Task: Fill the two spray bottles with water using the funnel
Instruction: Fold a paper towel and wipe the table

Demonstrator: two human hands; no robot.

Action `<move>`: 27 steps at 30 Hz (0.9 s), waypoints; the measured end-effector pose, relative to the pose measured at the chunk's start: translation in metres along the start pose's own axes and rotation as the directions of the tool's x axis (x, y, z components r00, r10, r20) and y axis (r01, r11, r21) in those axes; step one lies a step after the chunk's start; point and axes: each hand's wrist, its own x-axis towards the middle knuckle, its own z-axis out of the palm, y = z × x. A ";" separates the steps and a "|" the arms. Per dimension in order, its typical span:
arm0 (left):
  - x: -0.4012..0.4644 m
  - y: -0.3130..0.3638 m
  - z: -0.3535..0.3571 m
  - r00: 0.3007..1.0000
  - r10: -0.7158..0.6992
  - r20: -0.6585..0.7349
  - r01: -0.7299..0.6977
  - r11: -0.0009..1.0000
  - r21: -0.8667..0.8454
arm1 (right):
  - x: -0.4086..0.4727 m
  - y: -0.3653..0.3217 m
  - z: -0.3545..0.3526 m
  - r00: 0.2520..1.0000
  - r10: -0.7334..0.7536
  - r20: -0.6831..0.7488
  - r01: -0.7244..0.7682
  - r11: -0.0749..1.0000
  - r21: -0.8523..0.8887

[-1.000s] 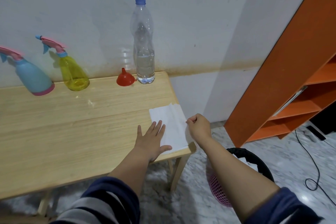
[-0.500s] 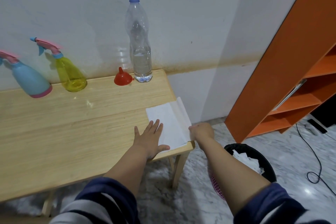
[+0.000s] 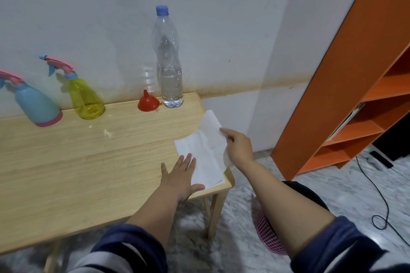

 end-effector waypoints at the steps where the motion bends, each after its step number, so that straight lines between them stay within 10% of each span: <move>1: 0.000 0.000 0.000 1.000 -0.002 0.000 0.002 1.000 0.002 | 0.001 -0.003 -0.002 1.000 -0.015 0.020 0.015 1.000 -0.017; 7: 0.000 0.001 -0.001 1.000 -0.003 0.008 0.003 1.000 -0.020 | 0.016 -0.028 -0.022 0.987 -0.074 0.140 0.076 0.997 -0.006; 11: 0.001 0.002 -0.001 1.000 -0.011 0.013 0.011 0.999 -0.034 | 0.004 -0.009 -0.006 0.958 0.134 0.252 -0.120 0.990 -0.069; 27: -0.001 0.000 -0.001 1.000 -0.020 0.001 0.020 1.000 -0.011 | 0.016 -0.023 -0.012 0.996 -0.075 0.054 0.080 0.992 -0.102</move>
